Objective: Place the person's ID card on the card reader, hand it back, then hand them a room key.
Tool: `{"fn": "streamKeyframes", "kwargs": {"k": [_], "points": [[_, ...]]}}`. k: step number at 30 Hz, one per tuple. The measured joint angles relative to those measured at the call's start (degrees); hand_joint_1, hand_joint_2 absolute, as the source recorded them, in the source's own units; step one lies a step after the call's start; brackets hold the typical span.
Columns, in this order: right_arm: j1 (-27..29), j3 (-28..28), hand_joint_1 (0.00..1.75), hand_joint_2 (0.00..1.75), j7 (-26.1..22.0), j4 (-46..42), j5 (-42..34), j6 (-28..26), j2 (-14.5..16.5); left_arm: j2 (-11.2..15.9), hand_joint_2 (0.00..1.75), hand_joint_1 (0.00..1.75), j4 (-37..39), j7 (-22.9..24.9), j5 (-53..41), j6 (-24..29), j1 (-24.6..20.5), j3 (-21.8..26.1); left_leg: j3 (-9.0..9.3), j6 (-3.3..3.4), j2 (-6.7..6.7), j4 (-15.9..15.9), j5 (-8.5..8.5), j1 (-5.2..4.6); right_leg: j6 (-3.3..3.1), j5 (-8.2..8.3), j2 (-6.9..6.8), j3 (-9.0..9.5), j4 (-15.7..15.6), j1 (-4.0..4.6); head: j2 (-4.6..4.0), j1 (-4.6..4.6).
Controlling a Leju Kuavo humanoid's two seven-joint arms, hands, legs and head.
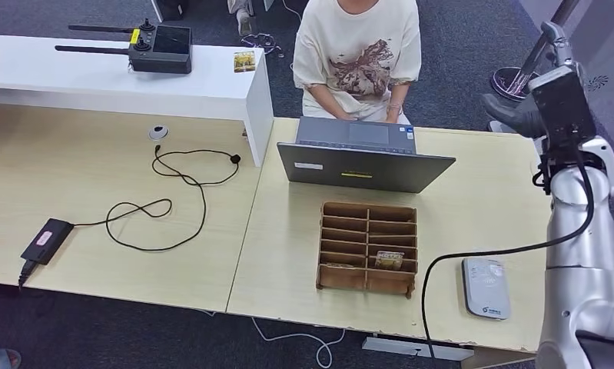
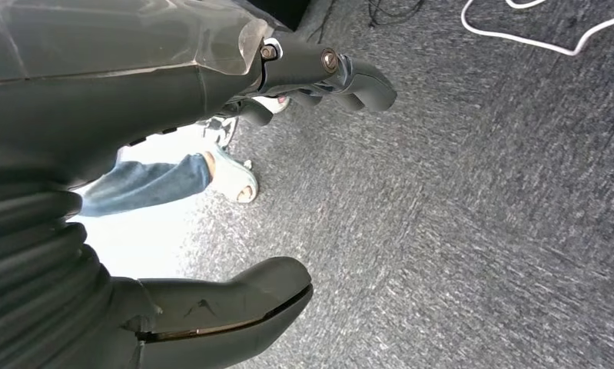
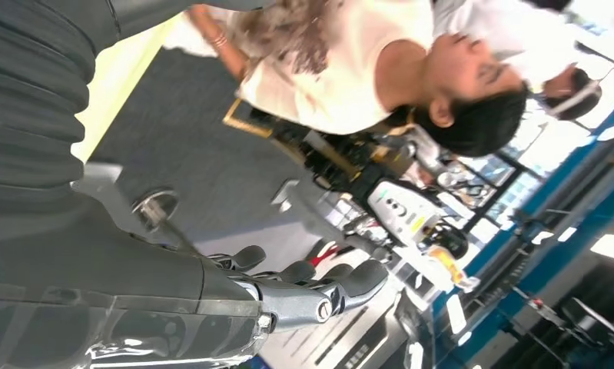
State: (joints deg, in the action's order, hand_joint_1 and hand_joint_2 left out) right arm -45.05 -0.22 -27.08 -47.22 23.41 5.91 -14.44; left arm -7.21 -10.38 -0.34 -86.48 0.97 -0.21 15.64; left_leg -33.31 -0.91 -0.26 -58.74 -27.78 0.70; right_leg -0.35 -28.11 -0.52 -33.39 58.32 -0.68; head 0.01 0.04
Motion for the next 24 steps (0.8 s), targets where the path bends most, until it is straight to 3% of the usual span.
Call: {"fn": "streamKeyframes", "kwargs": {"k": [8, 18, 21, 24], "points": [[22.77, 0.14, 0.0, 1.75, -0.07, -28.27, -0.93, -6.31, 1.23, -0.08, 1.75, 0.0, 0.0, 1.39, 0.02, 0.71, -0.02, 1.25, -0.04, -0.03, -0.04, 0.08, -0.04, 0.03, 0.01, -0.08, -0.07, 0.0, 0.0, 0.04, -0.01, 0.01], [45.38, 0.21, 0.0, 1.75, -1.32, -49.49, 4.82, -13.64, 6.51, -0.67, 1.75, 0.0, 0.0, 3.59, -0.03, 1.04, 0.03, 2.4, -0.03, -0.08, -0.02, 0.09, -0.08, 0.02, 0.02, -0.11, -0.06, 0.01, -0.02, 0.01, -0.01, 0.01], [49.28, 0.35, 0.0, 1.75, 0.93, -52.41, 9.97, -15.03, 7.95, -0.88, 1.75, 0.0, 0.0, 4.16, -0.08, 1.08, 0.02, 2.64, 0.0, -0.08, 0.01, 0.09, -0.1, 0.02, 0.02, -0.11, -0.03, 0.01, -0.04, 0.01, -0.01, 0.01], [53.74, 1.54, 0.0, 1.75, 7.39, -54.41, 23.19, -17.91, 10.05, -1.13, 1.75, 0.0, 0.0, 5.12, -0.15, 0.97, 0.05, 2.69, 0.0, -0.08, 0.0, 0.09, -0.1, 0.02, 0.02, -0.12, -0.04, 0.02, -0.04, 0.01, 0.0, 0.02]]}}
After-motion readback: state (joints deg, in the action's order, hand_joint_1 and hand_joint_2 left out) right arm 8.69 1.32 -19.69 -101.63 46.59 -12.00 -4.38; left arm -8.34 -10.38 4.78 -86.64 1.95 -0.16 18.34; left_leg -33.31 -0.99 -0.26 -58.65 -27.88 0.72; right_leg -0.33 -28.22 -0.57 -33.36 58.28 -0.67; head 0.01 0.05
